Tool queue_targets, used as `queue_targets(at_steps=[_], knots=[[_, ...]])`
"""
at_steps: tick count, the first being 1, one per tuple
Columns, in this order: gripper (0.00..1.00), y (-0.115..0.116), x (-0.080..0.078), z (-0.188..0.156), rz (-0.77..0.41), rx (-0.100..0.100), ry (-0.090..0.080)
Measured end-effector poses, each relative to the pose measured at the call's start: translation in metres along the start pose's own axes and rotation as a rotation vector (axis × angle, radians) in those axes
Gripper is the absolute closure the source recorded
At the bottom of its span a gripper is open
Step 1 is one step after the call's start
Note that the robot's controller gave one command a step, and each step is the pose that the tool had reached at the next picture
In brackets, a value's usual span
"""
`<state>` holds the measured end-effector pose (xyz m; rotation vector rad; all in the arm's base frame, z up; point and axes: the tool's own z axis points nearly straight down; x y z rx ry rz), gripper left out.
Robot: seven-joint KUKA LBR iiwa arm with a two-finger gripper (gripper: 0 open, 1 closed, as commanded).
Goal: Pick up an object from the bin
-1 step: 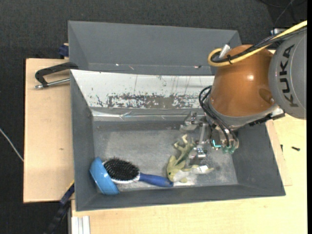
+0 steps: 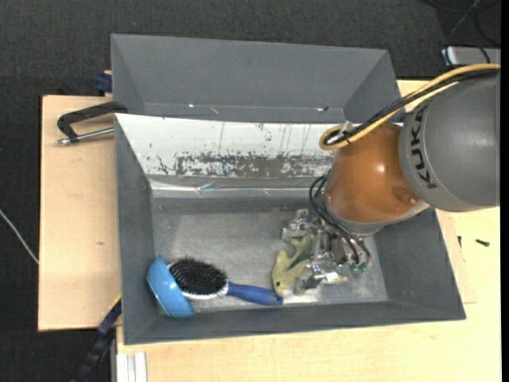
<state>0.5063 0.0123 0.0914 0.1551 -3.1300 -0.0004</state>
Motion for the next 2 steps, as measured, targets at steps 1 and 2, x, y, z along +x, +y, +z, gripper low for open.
queue_targets(at_steps=[1, 2], knots=[[1.0, 0.001, -0.002, -0.004, 0.0, -0.001, -0.008], [1.0, -0.009, 0.003, -0.16, 0.009, 0.002, -0.021]])
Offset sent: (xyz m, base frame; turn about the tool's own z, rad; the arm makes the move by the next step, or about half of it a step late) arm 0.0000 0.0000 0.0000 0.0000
